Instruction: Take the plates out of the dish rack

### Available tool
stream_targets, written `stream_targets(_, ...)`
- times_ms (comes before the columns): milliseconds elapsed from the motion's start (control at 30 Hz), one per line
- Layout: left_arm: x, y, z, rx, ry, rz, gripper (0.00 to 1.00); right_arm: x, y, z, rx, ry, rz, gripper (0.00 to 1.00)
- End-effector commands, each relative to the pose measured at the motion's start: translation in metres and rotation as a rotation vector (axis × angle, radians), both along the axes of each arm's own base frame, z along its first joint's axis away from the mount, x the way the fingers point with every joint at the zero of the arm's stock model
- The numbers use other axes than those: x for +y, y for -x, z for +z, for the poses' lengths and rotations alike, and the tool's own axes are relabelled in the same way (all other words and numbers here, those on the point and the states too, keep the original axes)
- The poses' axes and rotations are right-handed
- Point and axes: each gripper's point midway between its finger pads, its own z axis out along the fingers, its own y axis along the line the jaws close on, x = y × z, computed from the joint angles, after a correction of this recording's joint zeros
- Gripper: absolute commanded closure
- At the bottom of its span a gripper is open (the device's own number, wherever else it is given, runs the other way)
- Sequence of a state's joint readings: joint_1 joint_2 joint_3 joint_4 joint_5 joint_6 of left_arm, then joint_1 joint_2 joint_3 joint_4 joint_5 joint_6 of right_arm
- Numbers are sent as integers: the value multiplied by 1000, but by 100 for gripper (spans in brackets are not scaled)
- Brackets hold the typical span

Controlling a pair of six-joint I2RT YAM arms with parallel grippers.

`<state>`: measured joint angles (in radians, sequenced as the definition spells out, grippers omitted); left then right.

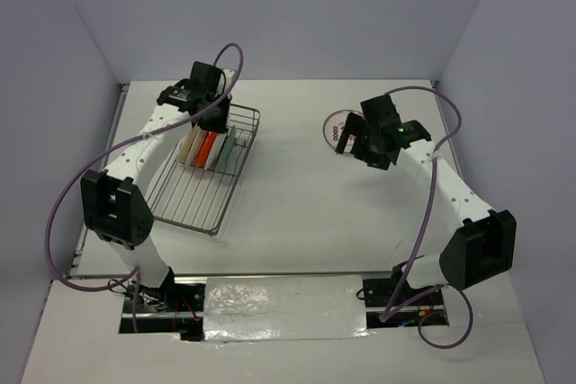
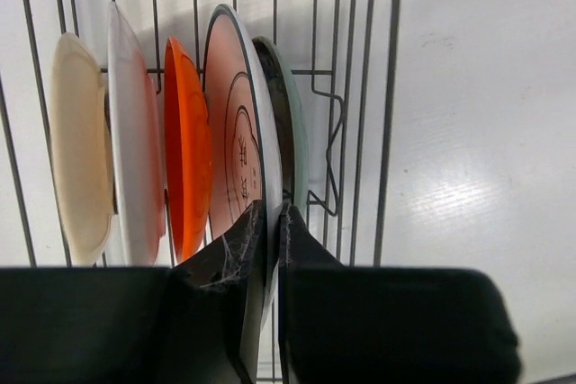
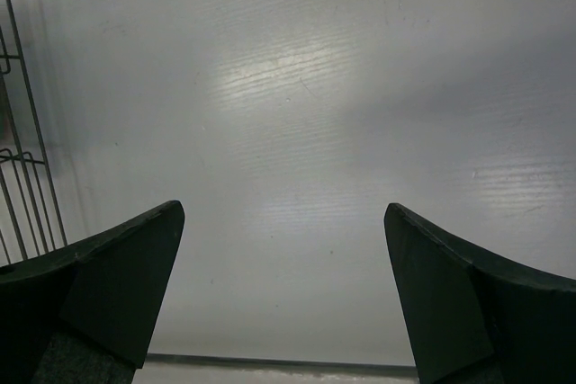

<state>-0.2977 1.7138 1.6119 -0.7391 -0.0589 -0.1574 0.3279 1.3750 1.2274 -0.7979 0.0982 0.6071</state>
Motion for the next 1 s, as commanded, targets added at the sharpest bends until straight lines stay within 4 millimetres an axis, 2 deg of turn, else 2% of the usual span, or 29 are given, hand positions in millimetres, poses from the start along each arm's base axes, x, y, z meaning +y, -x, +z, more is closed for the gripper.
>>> stream_targets(0,2,-13,53,-114,16,9,100,4,-3,24,-47,-23,-12,0)
stream_targets(33,0,-15,66,-140,23,4,100,6,-4,27,-49,-33,-9,0)
stream_targets(100,2,-14,79,-155,14,2,100,13,-3,33,-46,-68,4,0)
stream_targets(133,1,-17,96,-196,13,-8,100,16,-4,40,-56,-88,9,0)
stream_targets(167,0,-17,104,-214,14,-18,100,20,-3,44,-55,-105,19,0)
stream_targets(267,-14,-15,137,-302,43,-106,100,31,-3,66,-62,-185,18,0)
stream_targets(300,-30,-10,150,-343,81,-173,100,35,-7,85,-88,-222,5,0)
stream_targets(367,-49,-3,160,-392,74,-298,100,37,-8,105,-104,-264,-10,0)
stream_targets(400,-71,5,170,-436,72,-362,100,40,-12,130,-146,-314,-27,0)
stream_targets(433,-80,10,169,-462,23,-417,100,45,-11,143,-158,-356,-11,0)
stream_targets(467,-112,27,169,-491,-2,-507,100,41,-16,155,-176,-393,-38,0)
stream_targets(500,-109,25,168,-560,-131,-496,100,40,-19,176,-217,-434,-43,0)
stream_targets(533,-119,33,167,-594,-183,-523,100,44,-19,186,-224,-483,-26,0)
stream_targets(567,-141,50,170,-643,-215,-576,100,44,-21,194,-234,-521,-33,0)
stream_targets(600,-144,53,173,-711,-255,-580,100,37,-28,204,-266,-545,-41,0)
stream_targets(700,-159,75,187,-837,-270,-610,100,41,-31,213,-252,-599,8,0)
stream_targets(733,-162,81,189,-866,-271,-627,100,45,-32,213,-242,-610,34,0)
stream_targets(767,-168,97,201,-920,-249,-657,100,55,-29,212,-212,-648,87,0)
stream_targets(800,-171,103,187,-931,-291,-706,100,62,-29,211,-201,-670,117,0)
stream_targets(833,-181,114,198,-1003,-264,-712,100,69,-25,209,-177,-695,157,0)
stream_targets(867,-178,121,192,-1035,-300,-736,100,72,-24,201,-149,-695,163,1)
stream_targets(967,-185,137,201,-1132,-301,-740,100,81,-17,183,-105,-646,183,2)
